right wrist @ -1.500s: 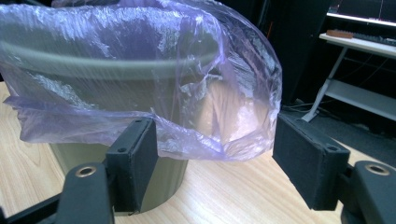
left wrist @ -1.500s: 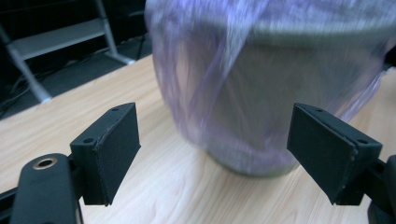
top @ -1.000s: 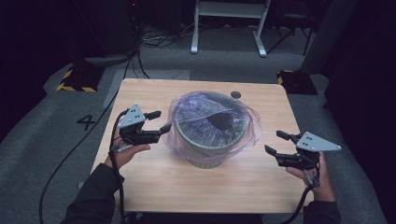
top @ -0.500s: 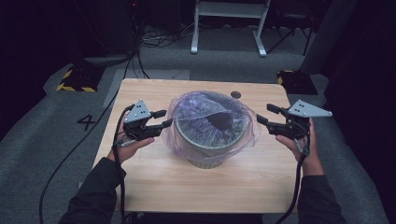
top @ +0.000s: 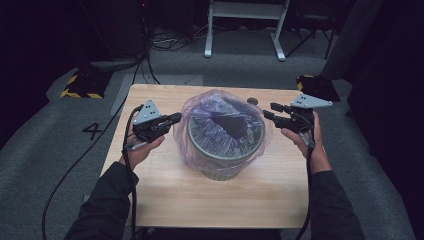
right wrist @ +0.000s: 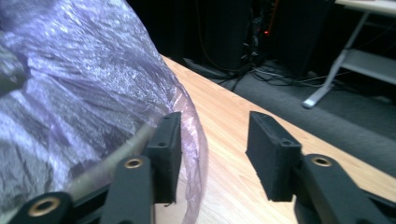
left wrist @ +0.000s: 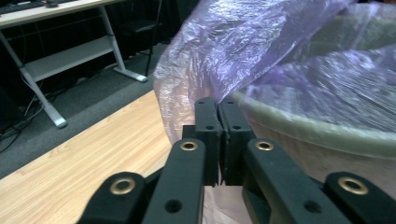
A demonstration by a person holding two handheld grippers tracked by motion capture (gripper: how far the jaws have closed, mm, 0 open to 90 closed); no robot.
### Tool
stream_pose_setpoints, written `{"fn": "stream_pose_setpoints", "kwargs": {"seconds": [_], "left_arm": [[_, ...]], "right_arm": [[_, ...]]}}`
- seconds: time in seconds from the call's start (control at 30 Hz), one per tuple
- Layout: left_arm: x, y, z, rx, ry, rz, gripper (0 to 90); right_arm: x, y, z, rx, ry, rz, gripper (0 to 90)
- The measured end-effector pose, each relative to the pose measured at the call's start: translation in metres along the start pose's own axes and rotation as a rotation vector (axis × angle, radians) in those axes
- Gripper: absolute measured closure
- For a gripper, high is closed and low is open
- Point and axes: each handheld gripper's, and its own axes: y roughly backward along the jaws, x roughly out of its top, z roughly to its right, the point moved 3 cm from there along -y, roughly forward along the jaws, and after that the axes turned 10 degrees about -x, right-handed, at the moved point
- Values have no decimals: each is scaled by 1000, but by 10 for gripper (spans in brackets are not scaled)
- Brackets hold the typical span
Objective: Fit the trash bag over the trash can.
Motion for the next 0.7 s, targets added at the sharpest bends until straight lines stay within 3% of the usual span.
{"fn": "stream_pose_setpoints", "kwargs": {"seconds": [0.13,0.3,0.5,0.7], "left_arm": [[0,-6,-5,-2,3,-11,895],[1,-14,-13,29,17,-7,897],[-1,-27,-30,43,64,-24,898],[-18,-47,-45,42,154,-71,898]], "right_arm": [[0,-6,0,8,2,-9,695],[2,-11,-4,-4,35,-11,877],[2,-23,-1,-43,9,-17,900],[-9,-37,1,-63,-41,-63,900]]}}
